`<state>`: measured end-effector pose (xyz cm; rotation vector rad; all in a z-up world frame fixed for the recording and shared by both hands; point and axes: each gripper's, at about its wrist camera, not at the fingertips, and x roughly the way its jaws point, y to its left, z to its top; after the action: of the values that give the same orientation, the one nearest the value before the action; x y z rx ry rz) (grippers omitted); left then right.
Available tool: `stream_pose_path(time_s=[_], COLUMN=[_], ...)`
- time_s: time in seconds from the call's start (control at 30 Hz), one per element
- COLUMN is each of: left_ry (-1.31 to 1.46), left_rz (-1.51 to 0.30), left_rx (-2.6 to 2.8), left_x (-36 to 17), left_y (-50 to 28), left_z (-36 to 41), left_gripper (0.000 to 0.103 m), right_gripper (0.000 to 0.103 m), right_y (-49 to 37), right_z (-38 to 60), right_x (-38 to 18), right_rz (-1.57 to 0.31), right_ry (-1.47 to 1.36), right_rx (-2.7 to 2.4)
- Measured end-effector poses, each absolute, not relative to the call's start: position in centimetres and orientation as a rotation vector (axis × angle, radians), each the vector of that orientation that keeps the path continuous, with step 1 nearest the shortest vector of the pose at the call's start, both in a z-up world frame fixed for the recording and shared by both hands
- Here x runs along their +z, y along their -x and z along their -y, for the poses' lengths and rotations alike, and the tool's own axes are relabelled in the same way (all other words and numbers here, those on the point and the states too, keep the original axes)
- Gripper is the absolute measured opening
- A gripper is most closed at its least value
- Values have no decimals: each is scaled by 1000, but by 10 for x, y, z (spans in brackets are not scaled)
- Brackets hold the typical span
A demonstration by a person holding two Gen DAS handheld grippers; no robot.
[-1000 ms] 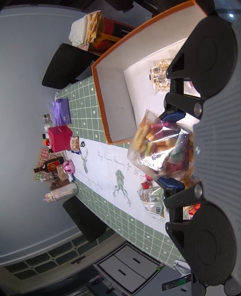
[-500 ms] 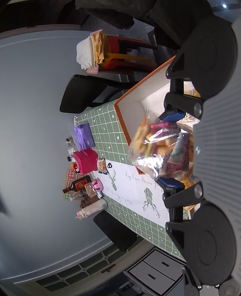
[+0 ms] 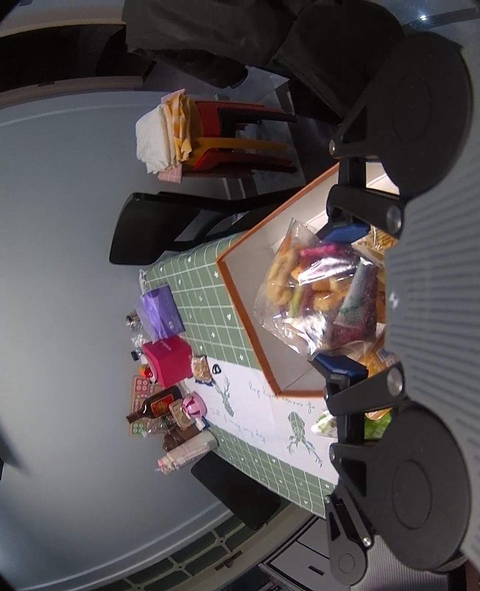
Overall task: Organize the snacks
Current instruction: 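Lower both packs into the orange box and open both tools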
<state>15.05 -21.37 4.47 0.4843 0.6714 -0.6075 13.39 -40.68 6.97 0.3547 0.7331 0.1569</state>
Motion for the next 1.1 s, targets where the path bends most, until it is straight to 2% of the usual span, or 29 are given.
stream_pose_path(time_s=[0.5,0.67,1.1], left_ry=[-416,-359,-382], left_rz=[-738,-815,-914], left_rx=[-505,-504,-574], left_x=[26,12,-20], left_y=[-217,-238,-238], left_z=[222,220,229], left_gripper=[52,52,52], right_gripper=[58,58,58], right_y=[-142,-147,-156], right_z=[386,370,355], right_x=[30,11,-18], right_rz=[-859,-914,-1038], right_ry=[-303,-265,-201], right_rx=[197,228,268])
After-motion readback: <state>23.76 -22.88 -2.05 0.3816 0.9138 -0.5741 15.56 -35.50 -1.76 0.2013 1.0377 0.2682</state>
